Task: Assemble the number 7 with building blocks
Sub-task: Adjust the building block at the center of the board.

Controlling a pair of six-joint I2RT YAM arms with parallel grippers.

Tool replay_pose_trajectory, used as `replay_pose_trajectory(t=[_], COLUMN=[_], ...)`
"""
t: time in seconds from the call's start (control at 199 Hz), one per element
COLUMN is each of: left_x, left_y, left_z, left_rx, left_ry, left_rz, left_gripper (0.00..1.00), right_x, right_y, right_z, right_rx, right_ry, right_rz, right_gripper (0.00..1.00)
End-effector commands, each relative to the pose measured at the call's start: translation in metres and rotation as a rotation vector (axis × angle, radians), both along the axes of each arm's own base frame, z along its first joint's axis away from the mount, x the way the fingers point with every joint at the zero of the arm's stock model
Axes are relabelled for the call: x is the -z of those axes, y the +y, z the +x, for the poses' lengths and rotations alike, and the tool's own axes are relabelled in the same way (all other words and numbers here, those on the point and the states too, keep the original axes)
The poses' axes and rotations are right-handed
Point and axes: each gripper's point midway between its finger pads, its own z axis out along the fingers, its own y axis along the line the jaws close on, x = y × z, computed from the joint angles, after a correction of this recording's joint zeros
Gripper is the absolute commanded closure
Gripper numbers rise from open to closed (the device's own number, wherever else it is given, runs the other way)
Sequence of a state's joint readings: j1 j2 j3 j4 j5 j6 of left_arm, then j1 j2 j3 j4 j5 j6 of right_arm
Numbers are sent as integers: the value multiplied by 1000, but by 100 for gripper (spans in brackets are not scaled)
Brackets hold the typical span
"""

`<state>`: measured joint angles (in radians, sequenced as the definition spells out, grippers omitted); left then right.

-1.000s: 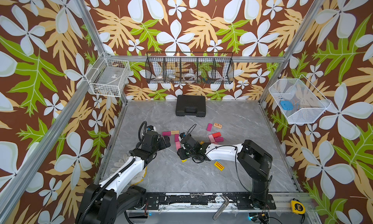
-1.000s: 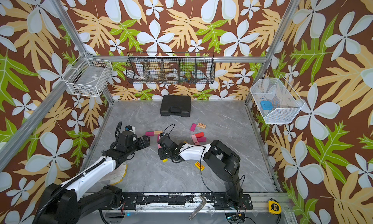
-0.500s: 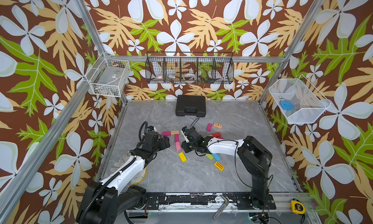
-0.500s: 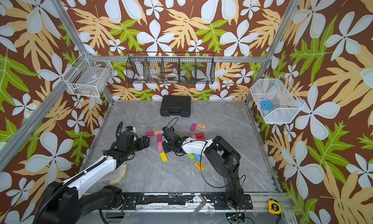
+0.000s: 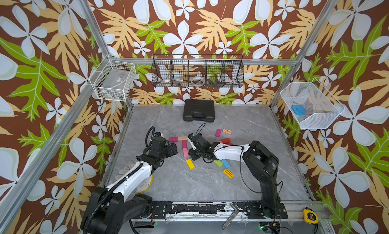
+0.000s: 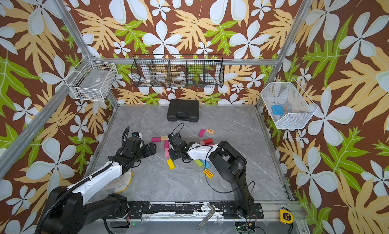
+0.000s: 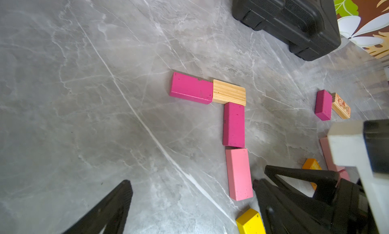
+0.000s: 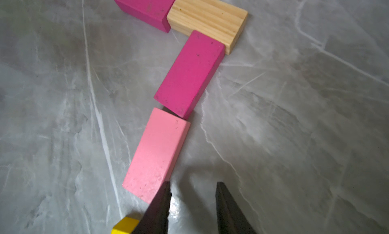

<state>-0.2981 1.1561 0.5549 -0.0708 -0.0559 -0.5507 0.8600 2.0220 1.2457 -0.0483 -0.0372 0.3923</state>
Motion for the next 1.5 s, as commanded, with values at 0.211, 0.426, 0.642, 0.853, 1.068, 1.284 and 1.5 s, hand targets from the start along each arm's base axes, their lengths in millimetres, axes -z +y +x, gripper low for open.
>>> replay_pose_trajectory(t=[0.211, 0.426, 0.642, 0.853, 1.068, 1.284, 1.5], left_x=[-5, -4, -4, -3, -4, -4, -3], left_y=[1, 1, 2, 2, 2, 3, 3], left_z=[3, 3, 3, 3, 3, 3, 3], left_rx=[-6, -8, -8, -9, -10, -11, -13], left_ry=[-20, -18, -18, -16, -19, -21, -19], left_rz=[1, 3, 3, 5, 7, 10, 12], left_gripper=[6, 6, 5, 5, 5, 5, 5], right_x=[-2, 0, 1, 3, 7, 8, 8], right_y=[8, 9, 10, 8, 8, 1, 2], right_z=[-1, -3, -2, 0, 5, 12, 18], right_rx=[-32, -39, -44, -35, -18, 14, 18], right_ry=[4, 9, 12, 3, -1, -11, -20], right_rz=[16, 18, 20, 5, -6, -13, -15], right_gripper=[63, 63, 63, 64, 64, 64, 64])
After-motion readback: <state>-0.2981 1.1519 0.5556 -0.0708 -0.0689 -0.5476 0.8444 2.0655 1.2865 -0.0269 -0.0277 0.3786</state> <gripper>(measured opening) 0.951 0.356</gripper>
